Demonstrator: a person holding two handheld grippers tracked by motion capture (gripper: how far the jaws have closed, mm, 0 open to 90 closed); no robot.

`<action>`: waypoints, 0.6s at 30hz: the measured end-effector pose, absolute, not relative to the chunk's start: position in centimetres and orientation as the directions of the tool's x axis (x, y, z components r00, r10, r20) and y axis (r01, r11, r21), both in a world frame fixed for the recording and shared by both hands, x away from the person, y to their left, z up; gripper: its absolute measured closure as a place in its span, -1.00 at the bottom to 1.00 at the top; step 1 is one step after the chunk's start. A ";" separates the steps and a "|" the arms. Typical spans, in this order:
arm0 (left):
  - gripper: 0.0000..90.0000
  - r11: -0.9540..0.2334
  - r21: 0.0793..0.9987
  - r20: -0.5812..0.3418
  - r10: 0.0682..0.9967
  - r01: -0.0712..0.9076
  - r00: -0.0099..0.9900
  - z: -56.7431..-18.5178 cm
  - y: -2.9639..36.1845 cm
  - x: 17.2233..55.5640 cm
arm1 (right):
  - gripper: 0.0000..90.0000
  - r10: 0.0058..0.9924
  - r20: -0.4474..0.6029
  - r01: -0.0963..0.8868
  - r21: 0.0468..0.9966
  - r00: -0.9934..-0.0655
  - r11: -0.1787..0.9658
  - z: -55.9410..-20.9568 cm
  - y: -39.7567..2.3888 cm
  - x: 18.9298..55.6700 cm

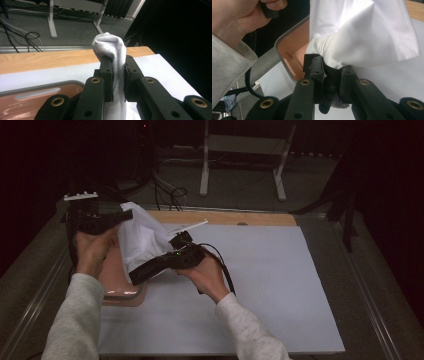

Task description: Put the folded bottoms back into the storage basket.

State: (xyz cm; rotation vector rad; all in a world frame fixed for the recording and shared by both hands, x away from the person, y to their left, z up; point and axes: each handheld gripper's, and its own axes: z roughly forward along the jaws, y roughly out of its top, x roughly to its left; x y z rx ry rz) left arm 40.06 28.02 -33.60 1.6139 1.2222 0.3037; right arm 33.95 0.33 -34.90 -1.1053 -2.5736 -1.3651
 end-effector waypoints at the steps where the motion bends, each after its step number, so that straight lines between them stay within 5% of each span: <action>1: 0.80 0.065 0.828 -0.363 0.819 0.557 0.445 -33.6 28.1 40.0 | 0.73 0.576 0.330 0.597 0.713 -0.748 0.367 -35.0 0.5 34.0; 18: 0.80 0.088 0.823 -0.376 0.826 0.562 0.421 -34.3 29.4 39.9 | 0.73 0.589 0.312 0.593 0.714 -0.745 0.372 -35.8 2.0 34.0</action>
